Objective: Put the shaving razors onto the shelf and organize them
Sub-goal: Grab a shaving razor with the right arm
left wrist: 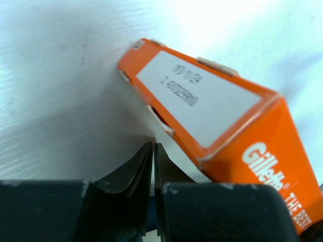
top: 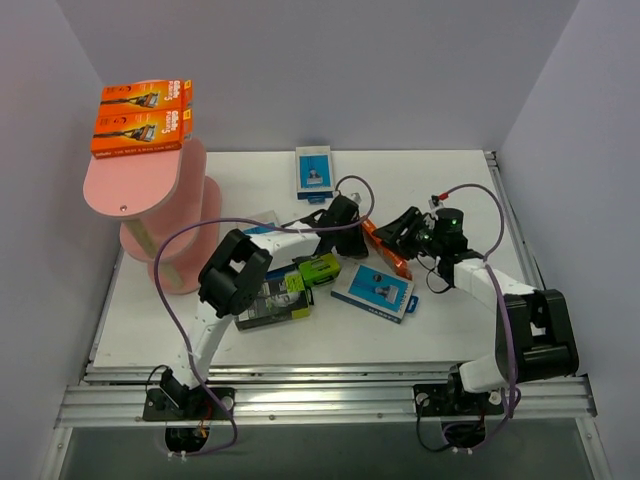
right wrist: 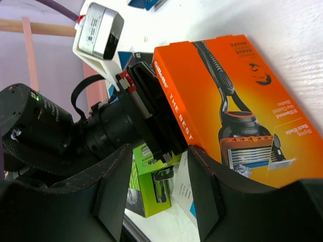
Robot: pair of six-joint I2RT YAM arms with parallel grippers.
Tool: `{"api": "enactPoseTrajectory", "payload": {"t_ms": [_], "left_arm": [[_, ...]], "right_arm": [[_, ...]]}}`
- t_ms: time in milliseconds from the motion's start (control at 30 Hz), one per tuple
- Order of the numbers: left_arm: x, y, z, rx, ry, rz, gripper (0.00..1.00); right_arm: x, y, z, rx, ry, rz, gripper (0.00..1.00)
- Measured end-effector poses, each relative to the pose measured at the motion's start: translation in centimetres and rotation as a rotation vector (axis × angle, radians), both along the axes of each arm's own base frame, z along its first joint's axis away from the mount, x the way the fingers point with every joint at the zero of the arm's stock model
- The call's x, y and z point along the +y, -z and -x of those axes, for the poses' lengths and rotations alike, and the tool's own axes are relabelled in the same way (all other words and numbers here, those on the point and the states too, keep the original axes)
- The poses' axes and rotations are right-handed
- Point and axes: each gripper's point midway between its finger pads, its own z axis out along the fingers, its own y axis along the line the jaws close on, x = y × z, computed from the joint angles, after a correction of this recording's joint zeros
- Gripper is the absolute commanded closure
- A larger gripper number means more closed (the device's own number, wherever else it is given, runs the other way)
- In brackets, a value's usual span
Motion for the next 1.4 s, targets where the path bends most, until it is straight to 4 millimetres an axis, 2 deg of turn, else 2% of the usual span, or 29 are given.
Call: {"api": "enactPoseTrajectory", "payload": {"t_ms": [267,467,567,700,933,1067,1167,1300,1400], "left_arm": [[2.3,0.0,-0.1,0.01,-0.044,-0.001,0.85],[3.6,0.0,-0.1,0.016,-0.074,0.011,0.85],[3.9,0.0,-0.1,0.017,-0.081,0.017,0.85],[4.0,0.0,-0.1,0.015,-0.084,0.024,0.85],[4.4,0.0,0.1,0.017,-0.083,0.011,0.86],[5.0,0.0,0.1,0.019,-0.085,-0.005,0.85],[5.7,-0.2,0.1,0.021,-0.086,-0.026,0.85],[6.8,-0.6,-0.1,0.019,-0.089,-0.05,0.84],[7.7,-1.1,-0.4,0.012,-0.092,-0.066,0.84]], "right_arm": [[0.8,0.9,1.3,0.04,-0.023,0.004,0.55],[0.9,4.1,3.5,0.138,-0.026,0.029,0.55],[1.1,4.5,4.2,0.161,-0.035,0.034,0.55],[0.9,3.8,4.8,0.161,-0.039,0.04,0.55],[0.2,0.3,5.2,0.082,-0.01,0.036,0.56],[-1.9,-1.2,5.0,0.052,0.059,0.041,0.56],[-4.9,-1.3,4.9,0.068,0.156,0.059,0.56],[-9.4,-0.8,5.1,0.1,0.301,0.094,0.54],[-11.0,0.4,6.1,0.146,0.349,0.117,0.49]]}}
